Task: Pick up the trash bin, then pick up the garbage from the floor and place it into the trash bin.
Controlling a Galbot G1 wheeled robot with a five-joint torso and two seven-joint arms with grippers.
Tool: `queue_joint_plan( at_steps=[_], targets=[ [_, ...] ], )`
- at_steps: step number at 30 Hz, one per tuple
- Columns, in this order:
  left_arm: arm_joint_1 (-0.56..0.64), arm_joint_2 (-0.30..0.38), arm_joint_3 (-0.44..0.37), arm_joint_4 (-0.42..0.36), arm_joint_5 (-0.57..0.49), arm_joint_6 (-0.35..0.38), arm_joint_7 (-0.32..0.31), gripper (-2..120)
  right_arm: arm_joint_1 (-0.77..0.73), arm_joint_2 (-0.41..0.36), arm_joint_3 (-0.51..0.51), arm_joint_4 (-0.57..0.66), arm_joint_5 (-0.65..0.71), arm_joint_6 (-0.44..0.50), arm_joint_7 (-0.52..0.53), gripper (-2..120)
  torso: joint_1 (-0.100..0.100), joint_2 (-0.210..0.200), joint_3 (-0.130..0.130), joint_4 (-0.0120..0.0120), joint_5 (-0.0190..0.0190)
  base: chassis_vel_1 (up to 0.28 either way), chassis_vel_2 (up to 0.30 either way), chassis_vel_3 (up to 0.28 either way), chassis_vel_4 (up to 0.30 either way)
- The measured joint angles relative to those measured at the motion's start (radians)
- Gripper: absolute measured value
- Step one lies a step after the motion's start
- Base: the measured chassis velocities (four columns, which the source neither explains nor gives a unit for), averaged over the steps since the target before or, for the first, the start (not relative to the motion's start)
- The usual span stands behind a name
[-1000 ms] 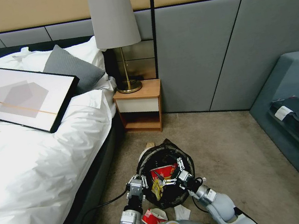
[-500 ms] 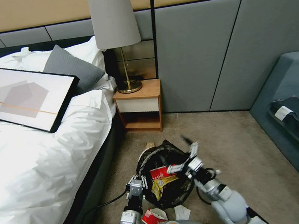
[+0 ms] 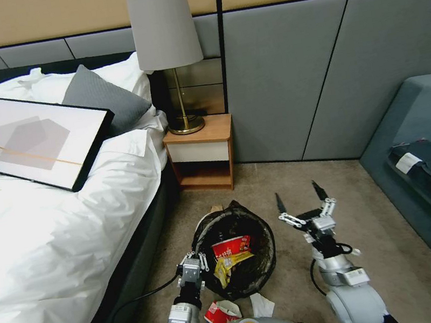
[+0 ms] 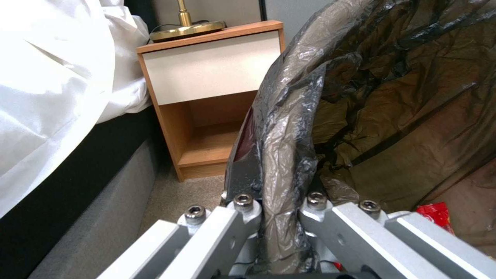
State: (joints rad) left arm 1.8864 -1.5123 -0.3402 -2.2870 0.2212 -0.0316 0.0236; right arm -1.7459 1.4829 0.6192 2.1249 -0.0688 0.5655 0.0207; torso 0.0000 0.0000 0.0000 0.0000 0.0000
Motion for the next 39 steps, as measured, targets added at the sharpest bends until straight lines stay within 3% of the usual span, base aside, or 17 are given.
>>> queue_joint_plan(
  at_steps=[23, 39],
  targets=[
    [-0.001, -0.007, 0.000, -0.003, -0.017, -0.002, -0.001, 1, 0.046, 0.010, 0.010, -0.045, 0.039, 0.020, 0.002, 100, 0.000, 0.000, 0.000, 0.0000, 0.0001, 0.000, 0.000, 0.000, 0.000],
    [-0.005, -0.003, 0.004, 0.003, -0.016, -0.004, -0.001, 1, 0.067, 0.012, 0.013, -0.056, 0.039, 0.042, -0.033, 100, 0.000, 0.000, 0.000, 0.0001, 0.0000, 0.075, 0.070, 0.067, 0.078]
  ],
)
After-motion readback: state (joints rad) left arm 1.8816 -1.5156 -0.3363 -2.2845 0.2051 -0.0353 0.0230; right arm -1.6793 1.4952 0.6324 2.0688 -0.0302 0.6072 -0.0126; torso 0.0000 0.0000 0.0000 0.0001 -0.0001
